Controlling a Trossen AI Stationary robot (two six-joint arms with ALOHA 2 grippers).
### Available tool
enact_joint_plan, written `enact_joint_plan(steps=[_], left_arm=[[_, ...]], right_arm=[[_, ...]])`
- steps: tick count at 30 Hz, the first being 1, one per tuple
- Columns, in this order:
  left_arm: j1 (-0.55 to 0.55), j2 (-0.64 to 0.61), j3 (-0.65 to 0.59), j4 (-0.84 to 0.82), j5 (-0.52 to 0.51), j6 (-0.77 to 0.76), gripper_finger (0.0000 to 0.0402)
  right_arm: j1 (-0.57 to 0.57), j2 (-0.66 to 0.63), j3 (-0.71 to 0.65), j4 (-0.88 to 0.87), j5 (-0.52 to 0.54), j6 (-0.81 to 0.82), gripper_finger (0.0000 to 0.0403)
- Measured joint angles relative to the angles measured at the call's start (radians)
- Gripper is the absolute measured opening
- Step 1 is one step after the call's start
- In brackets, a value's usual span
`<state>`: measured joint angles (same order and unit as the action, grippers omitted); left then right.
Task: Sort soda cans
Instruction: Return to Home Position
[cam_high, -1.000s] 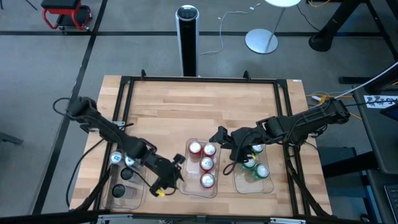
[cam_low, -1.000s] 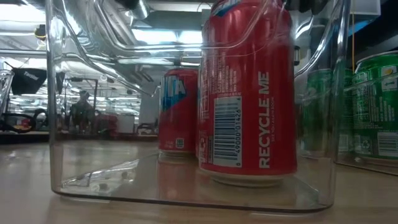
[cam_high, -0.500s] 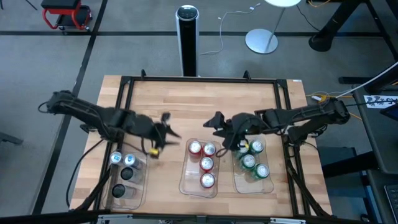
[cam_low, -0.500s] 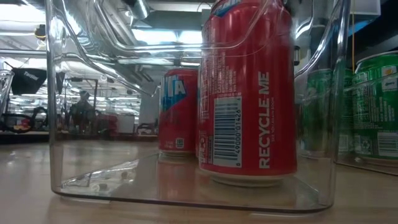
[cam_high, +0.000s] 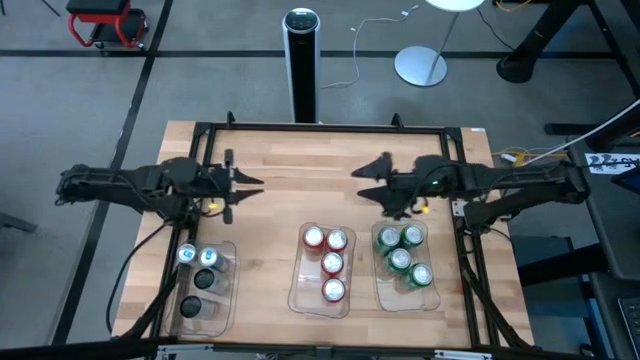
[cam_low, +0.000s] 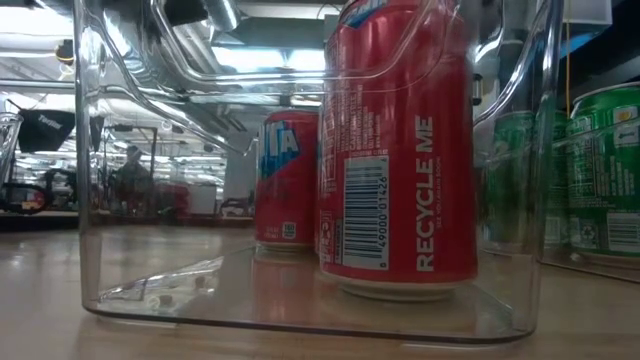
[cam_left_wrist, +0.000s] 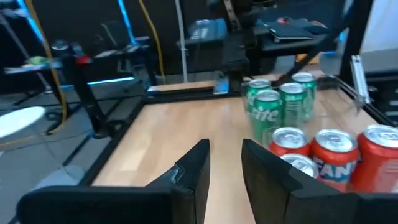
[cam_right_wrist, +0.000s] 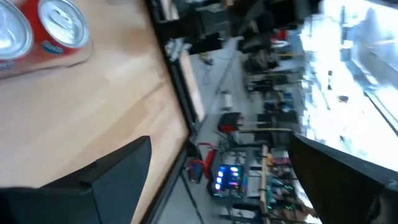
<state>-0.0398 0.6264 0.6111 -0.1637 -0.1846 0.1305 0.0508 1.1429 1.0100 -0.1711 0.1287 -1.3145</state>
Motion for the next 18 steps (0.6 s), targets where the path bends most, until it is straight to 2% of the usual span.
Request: enact_joint_plan(steps=[9, 18], left_arm=[[0.043, -0.166, -0.062, -0.108, -0.031, -0.080, 0.0084], [0.043, -0.323, -0.198, -0.054, 0.003, -0.091, 0.0084]], right_arm=[[0.001, -0.291, -0.302, 0.214, 0.015, 0.026, 0.0376], [0.001, -0.489, -0.584, 0.450, 0.008, 0.053, 0.0376]])
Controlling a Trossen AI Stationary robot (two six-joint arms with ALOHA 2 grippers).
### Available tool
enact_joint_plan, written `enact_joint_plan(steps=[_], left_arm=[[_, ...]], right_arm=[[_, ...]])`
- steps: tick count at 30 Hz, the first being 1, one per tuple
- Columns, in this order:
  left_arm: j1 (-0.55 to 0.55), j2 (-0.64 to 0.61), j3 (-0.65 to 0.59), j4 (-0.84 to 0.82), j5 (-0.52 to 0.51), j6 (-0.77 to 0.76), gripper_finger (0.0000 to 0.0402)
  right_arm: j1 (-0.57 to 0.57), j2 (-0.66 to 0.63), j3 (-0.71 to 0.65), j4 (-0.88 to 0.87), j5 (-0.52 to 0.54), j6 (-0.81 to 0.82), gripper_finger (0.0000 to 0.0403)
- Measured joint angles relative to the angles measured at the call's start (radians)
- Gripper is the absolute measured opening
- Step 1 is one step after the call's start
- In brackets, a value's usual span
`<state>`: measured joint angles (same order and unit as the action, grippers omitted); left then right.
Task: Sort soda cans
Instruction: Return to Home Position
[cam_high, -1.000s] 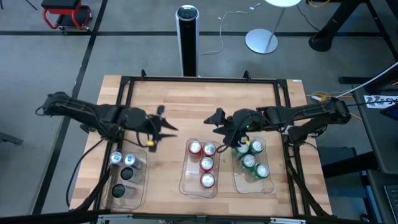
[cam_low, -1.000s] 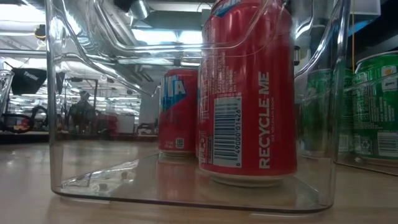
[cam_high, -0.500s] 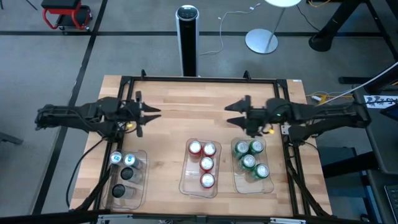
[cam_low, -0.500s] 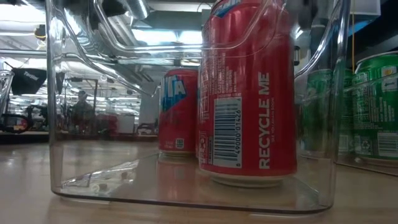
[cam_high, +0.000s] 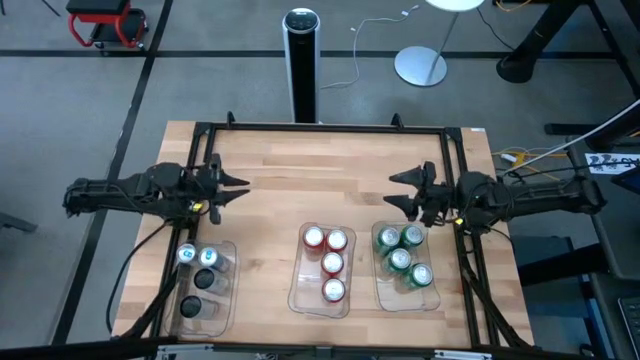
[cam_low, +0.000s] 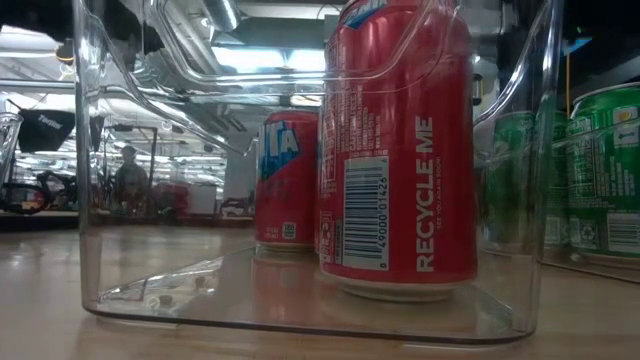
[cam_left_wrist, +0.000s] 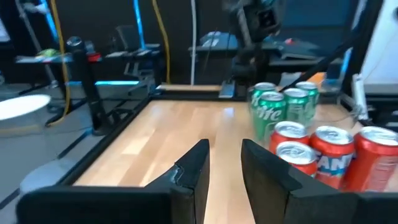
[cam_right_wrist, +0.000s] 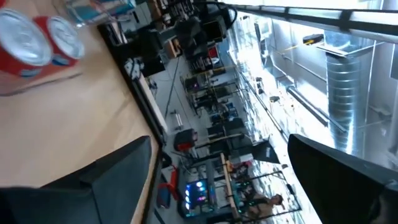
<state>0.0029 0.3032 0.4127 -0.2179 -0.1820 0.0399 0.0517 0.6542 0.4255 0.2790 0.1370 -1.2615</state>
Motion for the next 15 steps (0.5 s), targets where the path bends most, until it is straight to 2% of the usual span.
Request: enact_joint_plan(steps=[3, 15], left_arm=[[0.000, -0.059, -0.055, 0.040, 0.048, -0.010, 0.0084], [0.000, -0.224, -0.184, 0.051, 0.078, -0.059, 0.0084]], right_arm=[[0.000, -0.047, -0.078, 0.034, -0.011, 0.023, 0.0376], [0.000, -0.096, -0.273, 0.197, -0.016, 0.060, 0.0376]])
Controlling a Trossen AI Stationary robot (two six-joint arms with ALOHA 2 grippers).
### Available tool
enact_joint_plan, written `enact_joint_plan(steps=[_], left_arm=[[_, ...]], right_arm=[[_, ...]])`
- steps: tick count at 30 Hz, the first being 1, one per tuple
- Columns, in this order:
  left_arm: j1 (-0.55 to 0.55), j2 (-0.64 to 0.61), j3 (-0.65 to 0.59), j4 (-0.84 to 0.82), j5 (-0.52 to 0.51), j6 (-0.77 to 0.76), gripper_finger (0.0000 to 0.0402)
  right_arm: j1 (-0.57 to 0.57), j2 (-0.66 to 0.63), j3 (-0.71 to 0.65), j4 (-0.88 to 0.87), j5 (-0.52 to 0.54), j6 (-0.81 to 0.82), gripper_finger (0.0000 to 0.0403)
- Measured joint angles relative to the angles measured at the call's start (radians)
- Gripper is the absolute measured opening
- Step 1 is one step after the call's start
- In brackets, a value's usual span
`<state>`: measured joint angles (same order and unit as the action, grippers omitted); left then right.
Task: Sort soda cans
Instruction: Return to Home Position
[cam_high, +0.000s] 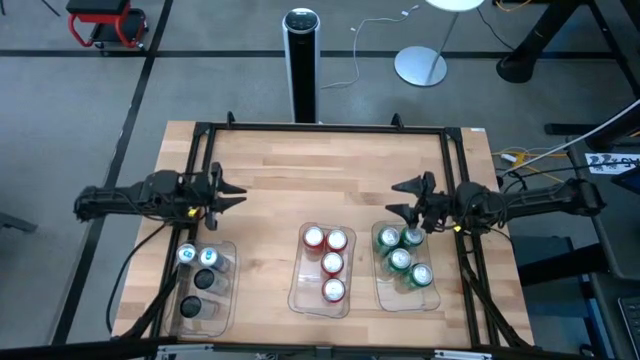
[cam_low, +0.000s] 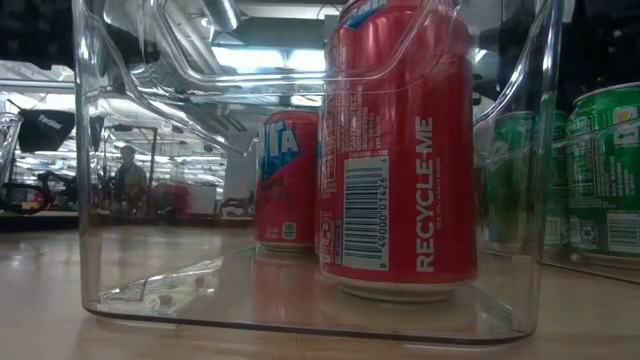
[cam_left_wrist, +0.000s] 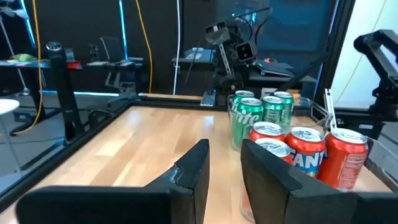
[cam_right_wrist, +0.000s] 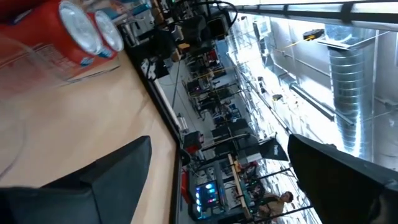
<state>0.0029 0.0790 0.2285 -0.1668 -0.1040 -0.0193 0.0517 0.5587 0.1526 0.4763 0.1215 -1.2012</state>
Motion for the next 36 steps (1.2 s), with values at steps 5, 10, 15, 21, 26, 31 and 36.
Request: enact_joint_plan(steps=[5, 10, 15, 21, 26, 31, 36], left_arm=[[0.000, -0.066, -0.024, -0.013, 0.000, 0.000, 0.0084], [0.000, -0.075, -0.023, -0.023, -0.004, 0.003, 0.0084], [0.000, -0.075, -0.022, -0.042, -0.008, 0.000, 0.0084], [0.000, -0.075, -0.022, -0.041, -0.008, 0.005, 0.0084], [0.000, -0.075, -0.022, -0.041, -0.008, 0.004, 0.0084], [0.000, -0.075, -0.022, -0.040, -0.008, 0.004, 0.0084], [0.000, -0.075, -0.022, -0.040, 0.000, 0.001, 0.0084]], right_arm=[[0.000, -0.002, -0.025, -0.006, 0.000, 0.000, 0.0376], [-0.014, -0.077, -0.033, -0.006, 0.086, -0.035, 0.0376], [-0.083, -0.231, -0.032, -0.070, 0.037, -0.033, 0.0376], [-0.111, -0.398, -0.083, -0.132, -0.009, 0.000, 0.0376], [-0.111, -0.503, -0.140, -0.145, -0.010, 0.002, 0.0376], [-0.111, -0.557, -0.140, -0.217, -0.010, -0.015, 0.0376], [-0.111, -0.557, -0.141, -0.330, -0.008, -0.060, 0.0376]])
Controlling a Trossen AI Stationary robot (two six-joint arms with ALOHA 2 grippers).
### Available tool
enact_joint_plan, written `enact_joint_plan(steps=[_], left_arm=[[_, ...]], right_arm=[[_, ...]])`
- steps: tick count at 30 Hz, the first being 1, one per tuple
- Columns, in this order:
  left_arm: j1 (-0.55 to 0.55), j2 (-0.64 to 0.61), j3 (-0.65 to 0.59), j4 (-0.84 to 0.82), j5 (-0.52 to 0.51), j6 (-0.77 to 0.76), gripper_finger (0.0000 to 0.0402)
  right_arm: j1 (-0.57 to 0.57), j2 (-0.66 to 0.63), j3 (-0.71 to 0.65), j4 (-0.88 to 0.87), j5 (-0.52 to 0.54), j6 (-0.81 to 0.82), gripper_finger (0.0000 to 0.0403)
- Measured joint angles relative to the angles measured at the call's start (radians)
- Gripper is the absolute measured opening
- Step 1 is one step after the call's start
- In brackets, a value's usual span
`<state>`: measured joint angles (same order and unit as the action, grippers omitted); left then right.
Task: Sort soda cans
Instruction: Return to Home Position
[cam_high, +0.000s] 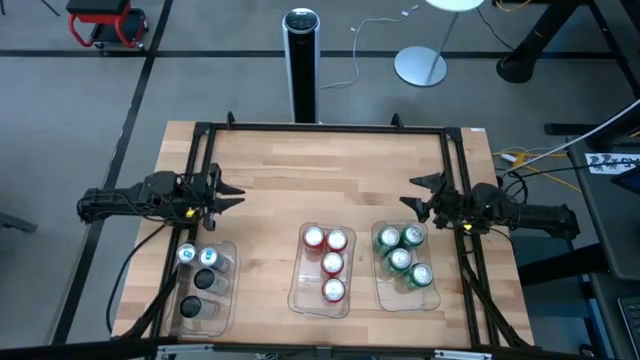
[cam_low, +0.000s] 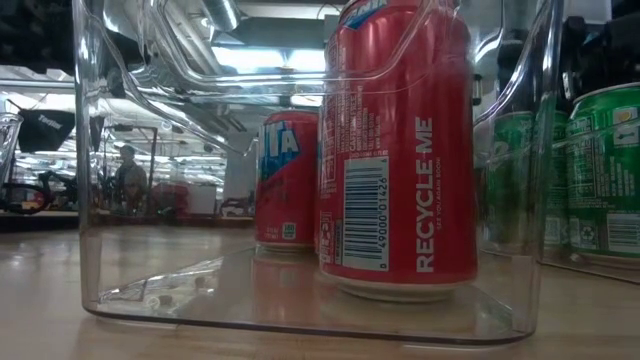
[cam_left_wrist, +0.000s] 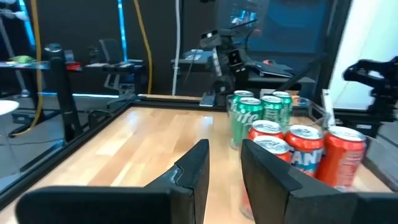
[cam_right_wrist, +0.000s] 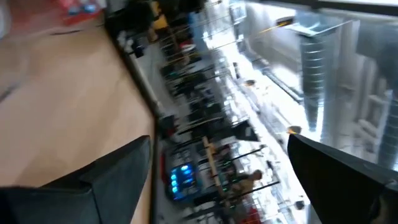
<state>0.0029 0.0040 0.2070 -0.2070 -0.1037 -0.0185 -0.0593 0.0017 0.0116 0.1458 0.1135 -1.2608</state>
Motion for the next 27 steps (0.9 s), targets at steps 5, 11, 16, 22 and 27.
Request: enact_joint_plan(steps=[5, 11, 16, 22, 27], left_arm=[[0.000, 0.000, 0.000, 0.008, 0.056, -0.001, 0.0084], [0.000, 0.000, -0.041, 0.048, 0.059, -0.025, 0.0084], [0.000, 0.000, -0.139, 0.185, 0.002, -0.024, 0.0084], [0.001, 0.000, -0.191, 0.232, -0.080, -0.028, 0.0084], [0.011, 0.000, -0.197, 0.251, -0.086, -0.015, 0.0084]], right_arm=[[0.000, 0.000, -0.001, -0.044, -0.029, 0.019, 0.0376], [0.000, 0.000, -0.002, -0.043, -0.011, 0.018, 0.0376], [0.000, 0.000, -0.002, -0.043, -0.010, 0.018, 0.0376], [0.000, 0.000, -0.003, -0.045, -0.010, 0.018, 0.0376], [0.000, 0.000, -0.003, -0.045, -0.010, 0.018, 0.0376]])
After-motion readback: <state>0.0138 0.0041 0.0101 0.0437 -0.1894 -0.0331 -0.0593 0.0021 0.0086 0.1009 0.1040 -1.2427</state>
